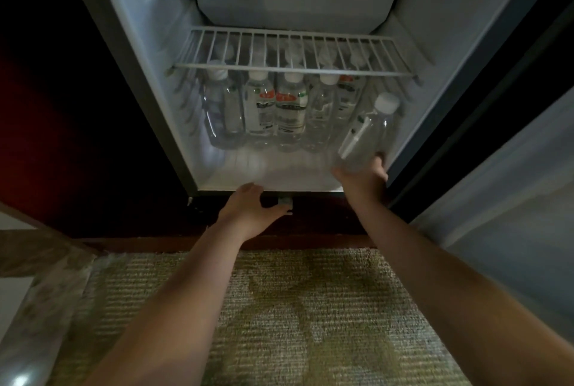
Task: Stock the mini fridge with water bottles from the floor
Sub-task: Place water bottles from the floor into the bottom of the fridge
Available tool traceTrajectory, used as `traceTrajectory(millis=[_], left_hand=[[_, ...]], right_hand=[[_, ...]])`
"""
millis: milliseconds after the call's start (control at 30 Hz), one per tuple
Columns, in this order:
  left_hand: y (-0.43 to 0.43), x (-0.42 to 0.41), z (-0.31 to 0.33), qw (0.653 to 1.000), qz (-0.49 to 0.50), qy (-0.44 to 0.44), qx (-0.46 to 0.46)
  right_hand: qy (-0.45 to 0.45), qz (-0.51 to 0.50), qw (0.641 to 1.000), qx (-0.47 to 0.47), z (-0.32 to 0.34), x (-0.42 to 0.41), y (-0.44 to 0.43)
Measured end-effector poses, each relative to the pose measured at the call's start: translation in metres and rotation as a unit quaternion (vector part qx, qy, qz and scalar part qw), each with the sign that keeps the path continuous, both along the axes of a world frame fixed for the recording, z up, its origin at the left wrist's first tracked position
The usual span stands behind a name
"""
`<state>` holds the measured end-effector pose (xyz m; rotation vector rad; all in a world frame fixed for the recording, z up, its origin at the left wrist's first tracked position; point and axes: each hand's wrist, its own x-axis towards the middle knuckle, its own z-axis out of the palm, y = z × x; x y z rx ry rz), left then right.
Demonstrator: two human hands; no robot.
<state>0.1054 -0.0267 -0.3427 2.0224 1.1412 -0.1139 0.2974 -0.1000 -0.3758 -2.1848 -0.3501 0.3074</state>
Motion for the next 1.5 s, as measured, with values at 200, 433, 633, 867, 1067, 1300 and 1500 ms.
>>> traceTrajectory(millis=[200, 433, 633, 867, 1067, 1300, 1500], left_hand=[[0.008, 0.012, -0.015, 0.994, -0.059, 0.070, 0.064], [0.013, 0.016, -0.033, 0.990, -0.082, 0.076, 0.082], [0.013, 0.016, -0.033, 0.989, -0.081, 0.091, 0.090], [0.012, 0.015, -0.034, 0.990, -0.082, 0.077, 0.086], [0.012, 0.015, -0.036, 0.990, -0.083, 0.076, 0.089], [0.015, 0.014, -0.038, 0.989, -0.071, 0.065, 0.108], [0.013, 0.018, -0.030, 0.991, -0.064, 0.081, 0.085]], right_hand=[[-0.023, -0.003, 0.998, -0.064, -0.010, 0.019, 0.032], [0.006, 0.048, 0.999, -0.015, -0.006, 0.034, 0.045], [0.001, -0.035, 0.999, 0.003, -0.011, 0.017, 0.034], [0.119, -0.085, 0.983, 0.109, -0.015, 0.001, 0.038], [0.101, -0.084, 0.987, 0.097, -0.022, 0.019, 0.051], [0.102, -0.016, 0.993, 0.061, -0.022, 0.045, 0.063], [0.111, -0.033, 0.992, 0.056, -0.030, 0.048, 0.063]])
